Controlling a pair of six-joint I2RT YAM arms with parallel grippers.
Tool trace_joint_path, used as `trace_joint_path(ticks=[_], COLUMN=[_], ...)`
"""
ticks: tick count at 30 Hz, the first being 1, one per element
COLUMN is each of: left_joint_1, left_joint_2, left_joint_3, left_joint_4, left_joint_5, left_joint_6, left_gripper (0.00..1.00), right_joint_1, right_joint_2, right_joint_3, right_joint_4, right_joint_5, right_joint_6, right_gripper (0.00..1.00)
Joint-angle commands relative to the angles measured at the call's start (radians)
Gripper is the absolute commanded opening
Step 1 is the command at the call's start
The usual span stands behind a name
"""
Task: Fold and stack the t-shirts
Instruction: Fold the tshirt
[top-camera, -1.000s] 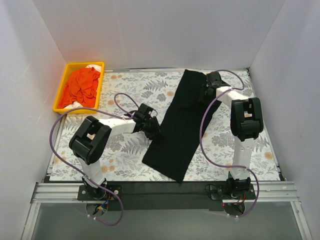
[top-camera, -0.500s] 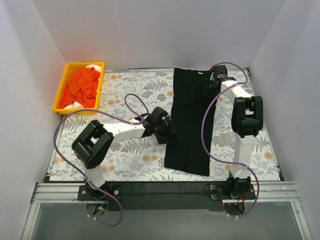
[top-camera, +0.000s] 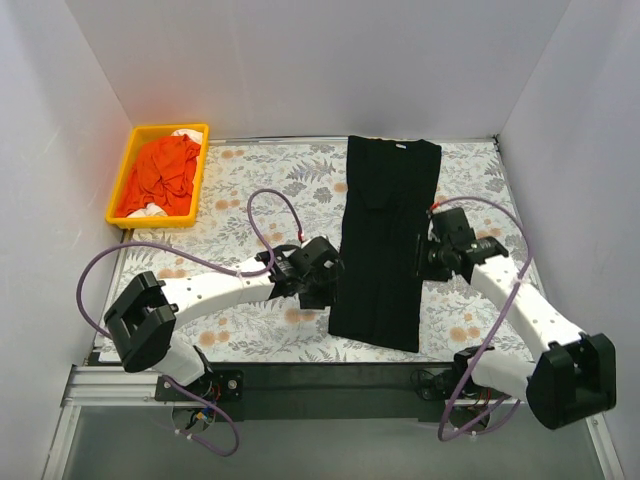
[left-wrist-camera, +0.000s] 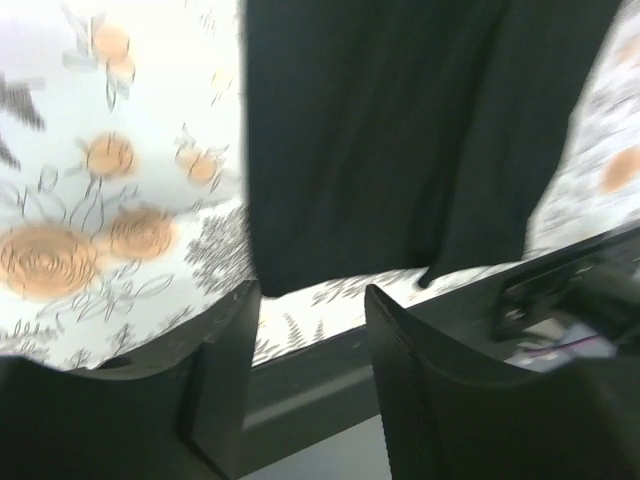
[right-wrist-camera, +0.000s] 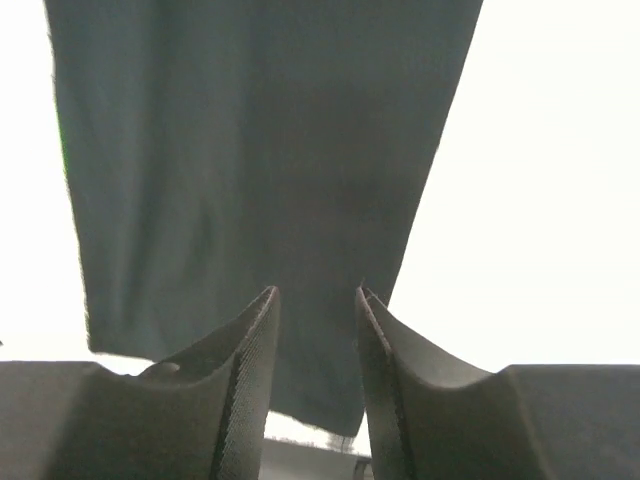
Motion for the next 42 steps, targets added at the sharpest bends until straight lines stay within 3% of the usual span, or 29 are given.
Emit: trace_joint_path(ticks=[1,9,28,37,41,42], left_joint_1=[-0.042,-0.089,-0.104,-0.119,-0.127,-0.127], left_joint_2=[0.01,0.085,0.207,0.232,0.234,0.229], left_joint_3=[-0.025,-0.005,0.046,0.024,0.003,-0.003], left_joint_4=[-0.088,-0.078,-0.054,-0.052,-0.054,-0.057], left_joint_5=[-0.016,-0.03,-0.042,-0.041,-0.036,-0.041], left_joint_6=[0.02,0.002,-0.004,-0.006,-0.009,-0.015], left_gripper=[0.42,0.41,0.35,0.27,0.21,0.13], right_joint_1=[0.054,0.179,0.296,0.377,0.4,0.402], right_joint_2=[-0.126,-0.241,-0.103,-0.012,0.01,0.014], right_joint_3=[-0.122,-0.32,-0.333,-0.314,-0.313,-0.314], right_joint_4=[-0.127,-0.147,-0.145,-0.149,-0.162,-0.167], right_joint_5=[-0.029,-0.066,0.064,0.104,0.121,0.123], right_joint_6=[0.151,0.292,0.36,0.411,0.424,0.428], right_gripper=[0.36,0.36,0.36,0.34,0.24,0.22])
